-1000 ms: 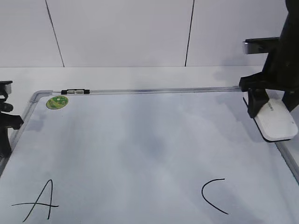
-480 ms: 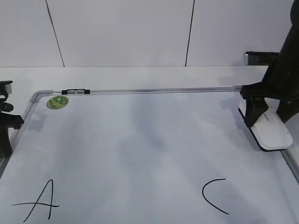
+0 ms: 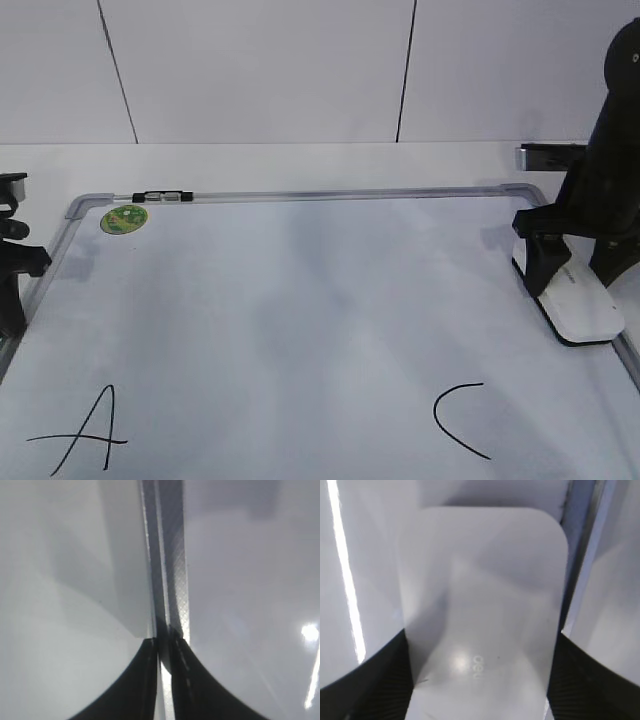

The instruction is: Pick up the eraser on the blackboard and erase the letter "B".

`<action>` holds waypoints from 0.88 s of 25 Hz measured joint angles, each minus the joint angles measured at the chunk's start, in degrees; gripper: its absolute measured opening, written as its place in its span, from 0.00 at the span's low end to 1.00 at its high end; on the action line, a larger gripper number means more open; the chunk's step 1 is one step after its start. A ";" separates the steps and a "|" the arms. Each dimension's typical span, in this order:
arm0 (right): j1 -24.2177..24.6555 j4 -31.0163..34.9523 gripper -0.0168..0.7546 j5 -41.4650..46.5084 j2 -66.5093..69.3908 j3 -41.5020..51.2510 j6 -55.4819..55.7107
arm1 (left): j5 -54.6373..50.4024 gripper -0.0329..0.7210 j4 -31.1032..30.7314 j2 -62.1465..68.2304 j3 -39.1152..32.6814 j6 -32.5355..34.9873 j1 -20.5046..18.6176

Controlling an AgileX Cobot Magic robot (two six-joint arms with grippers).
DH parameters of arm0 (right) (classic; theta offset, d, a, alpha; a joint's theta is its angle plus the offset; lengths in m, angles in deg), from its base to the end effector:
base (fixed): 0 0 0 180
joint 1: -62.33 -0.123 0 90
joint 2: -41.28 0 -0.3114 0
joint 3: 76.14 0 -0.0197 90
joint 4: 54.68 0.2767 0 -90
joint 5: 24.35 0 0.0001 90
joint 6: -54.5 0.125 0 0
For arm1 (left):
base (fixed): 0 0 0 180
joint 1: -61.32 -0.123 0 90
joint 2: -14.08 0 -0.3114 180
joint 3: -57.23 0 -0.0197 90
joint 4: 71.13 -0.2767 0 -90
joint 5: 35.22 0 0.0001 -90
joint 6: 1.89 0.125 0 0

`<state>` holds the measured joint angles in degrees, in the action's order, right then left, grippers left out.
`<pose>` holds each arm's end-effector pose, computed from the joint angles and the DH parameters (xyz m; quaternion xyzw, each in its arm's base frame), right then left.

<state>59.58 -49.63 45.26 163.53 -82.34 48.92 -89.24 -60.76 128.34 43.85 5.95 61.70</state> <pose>0.4102 0.0300 0.1586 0.0551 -0.9964 -0.0417 0.0483 0.3562 -0.0206 0.1299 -0.0174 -0.9971 0.0731 0.0097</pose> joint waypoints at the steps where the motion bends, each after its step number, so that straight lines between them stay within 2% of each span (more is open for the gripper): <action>1: 0.06 0.00 0.70 0.00 0.26 0.00 0.00 | 0.00 0.12 0.04 0.00 0.00 0.00 0.00; 18: 0.14 0.00 0.70 -0.13 0.39 -0.03 1.30 | 0.00 0.12 0.30 0.00 0.00 0.00 0.00; 22: 0.14 0.00 0.75 -0.13 0.39 -0.03 2.27 | -0.10 0.12 0.43 0.00 0.00 0.00 0.00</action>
<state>59.72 -49.63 45.12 163.92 -82.37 51.19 -89.34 -60.33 128.34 43.85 5.95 61.70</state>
